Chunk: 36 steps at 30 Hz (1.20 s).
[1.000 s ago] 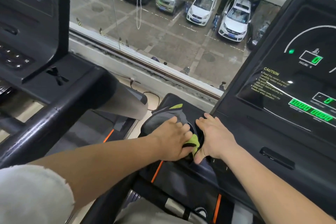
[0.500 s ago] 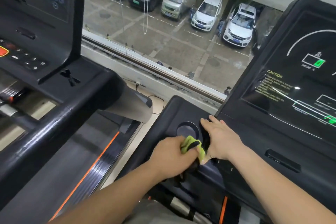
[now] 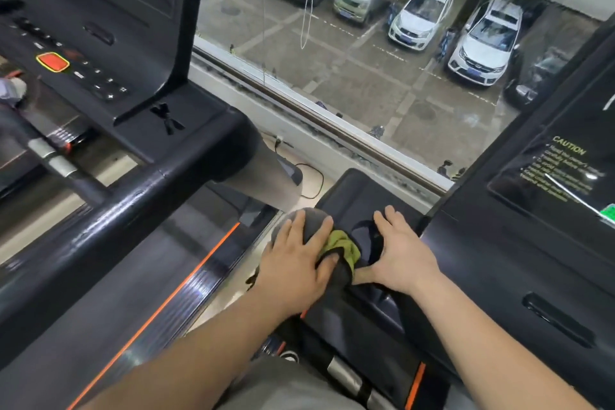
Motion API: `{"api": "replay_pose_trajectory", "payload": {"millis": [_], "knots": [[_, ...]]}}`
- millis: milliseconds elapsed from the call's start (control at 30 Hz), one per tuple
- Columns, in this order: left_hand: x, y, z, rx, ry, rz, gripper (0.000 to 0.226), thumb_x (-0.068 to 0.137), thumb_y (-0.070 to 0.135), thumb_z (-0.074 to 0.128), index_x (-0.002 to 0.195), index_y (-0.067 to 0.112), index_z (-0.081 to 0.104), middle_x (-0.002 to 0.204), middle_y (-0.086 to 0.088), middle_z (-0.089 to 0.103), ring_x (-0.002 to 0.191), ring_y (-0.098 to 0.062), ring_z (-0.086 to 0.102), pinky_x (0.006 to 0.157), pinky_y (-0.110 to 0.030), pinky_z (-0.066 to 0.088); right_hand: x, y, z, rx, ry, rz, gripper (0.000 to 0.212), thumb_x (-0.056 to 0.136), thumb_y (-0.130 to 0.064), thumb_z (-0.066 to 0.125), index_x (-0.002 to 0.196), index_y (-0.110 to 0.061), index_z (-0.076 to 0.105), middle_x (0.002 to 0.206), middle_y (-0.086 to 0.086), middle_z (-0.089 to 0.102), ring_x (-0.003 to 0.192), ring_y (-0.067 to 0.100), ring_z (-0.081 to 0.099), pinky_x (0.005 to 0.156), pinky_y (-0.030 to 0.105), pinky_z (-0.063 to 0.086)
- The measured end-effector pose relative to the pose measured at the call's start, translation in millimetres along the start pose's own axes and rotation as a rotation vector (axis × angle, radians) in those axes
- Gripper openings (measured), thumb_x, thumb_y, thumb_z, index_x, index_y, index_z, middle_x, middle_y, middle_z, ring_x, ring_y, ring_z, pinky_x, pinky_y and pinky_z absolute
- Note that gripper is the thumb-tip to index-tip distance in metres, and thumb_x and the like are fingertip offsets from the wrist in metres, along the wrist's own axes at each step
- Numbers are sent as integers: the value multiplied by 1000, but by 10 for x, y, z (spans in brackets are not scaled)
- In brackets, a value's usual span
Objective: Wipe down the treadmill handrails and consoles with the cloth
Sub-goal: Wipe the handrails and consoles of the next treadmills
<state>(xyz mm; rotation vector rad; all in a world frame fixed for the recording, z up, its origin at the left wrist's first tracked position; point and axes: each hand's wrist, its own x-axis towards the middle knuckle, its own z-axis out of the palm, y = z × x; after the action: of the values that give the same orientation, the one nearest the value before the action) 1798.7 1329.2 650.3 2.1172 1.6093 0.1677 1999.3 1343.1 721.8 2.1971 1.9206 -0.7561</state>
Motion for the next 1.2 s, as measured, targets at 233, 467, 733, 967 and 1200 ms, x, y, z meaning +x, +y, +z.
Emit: {"api": "replay_pose_trajectory", "payload": {"millis": [233,467,733,967,1200], "knots": [[865,112,-176,-282,-47,-103,63,97,64,41,152,52,13,134,-20,51,118,-45,56,100,-49,47,2,-17,-26,-16,-13,5,152,47,-78,86,165,-24,8,173,-6,-8,158,11,-8,125,38,21],[167,125,34,47,71,20,64,93,63,36,154,51,21,163,-16,21,148,-35,25,112,-51,38,46,50,-13,0,-26,-16,153,45,-79,86,165,-29,4,171,-13,-11,157,6,-10,126,38,22],[906,468,-171,148,-28,-63,119,69,74,66,157,21,6,149,-19,30,137,-36,34,100,-49,43,-113,530,-258,80,48,-23,126,62,-46,94,162,-41,18,168,-16,21,154,11,26,121,38,34],[1223,904,-220,567,-112,276,91,87,33,72,157,13,18,156,-28,26,143,-48,27,100,-55,43,-223,618,-197,198,13,1,119,69,-36,94,162,-43,19,169,-23,7,157,9,5,121,40,29],[1467,975,-409,669,-78,981,55,70,41,82,113,20,54,113,-3,54,106,-26,52,75,-37,30,-197,640,-144,281,47,24,125,63,-31,96,161,-41,19,168,-22,18,157,8,8,120,43,34]]}}
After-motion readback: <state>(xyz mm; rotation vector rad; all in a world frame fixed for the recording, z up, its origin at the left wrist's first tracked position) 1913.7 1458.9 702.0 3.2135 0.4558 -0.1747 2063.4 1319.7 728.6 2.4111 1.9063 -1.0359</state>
